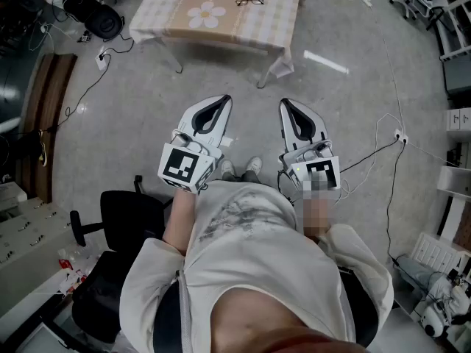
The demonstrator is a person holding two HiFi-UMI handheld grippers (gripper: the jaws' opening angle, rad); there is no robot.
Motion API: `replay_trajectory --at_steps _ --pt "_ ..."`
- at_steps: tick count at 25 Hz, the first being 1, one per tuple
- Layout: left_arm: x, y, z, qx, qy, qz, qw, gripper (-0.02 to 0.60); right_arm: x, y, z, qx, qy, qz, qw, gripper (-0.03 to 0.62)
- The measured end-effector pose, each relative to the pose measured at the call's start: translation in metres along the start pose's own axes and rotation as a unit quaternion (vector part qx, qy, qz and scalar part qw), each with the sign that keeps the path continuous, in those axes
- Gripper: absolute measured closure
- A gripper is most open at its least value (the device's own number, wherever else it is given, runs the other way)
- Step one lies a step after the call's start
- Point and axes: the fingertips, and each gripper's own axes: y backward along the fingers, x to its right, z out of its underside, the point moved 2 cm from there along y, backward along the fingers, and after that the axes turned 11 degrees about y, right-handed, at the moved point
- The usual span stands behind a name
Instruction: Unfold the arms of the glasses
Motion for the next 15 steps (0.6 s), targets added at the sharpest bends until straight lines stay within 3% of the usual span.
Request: replay_trajectory --at_steps 8,15 --pt "0.010 -0.010 -0.004 0.008 -0.018 0.019 0.9996 0.574 0.007 0.002 -0.001 0.005 0.002 0.006 1.000 0.579" --pt "0.010 -0.018 -0.007 0.013 -0.009 -0.004 0.9999 0.574 0.024 -0.001 0.000 0.008 0.006 0.003 1.000 0.579"
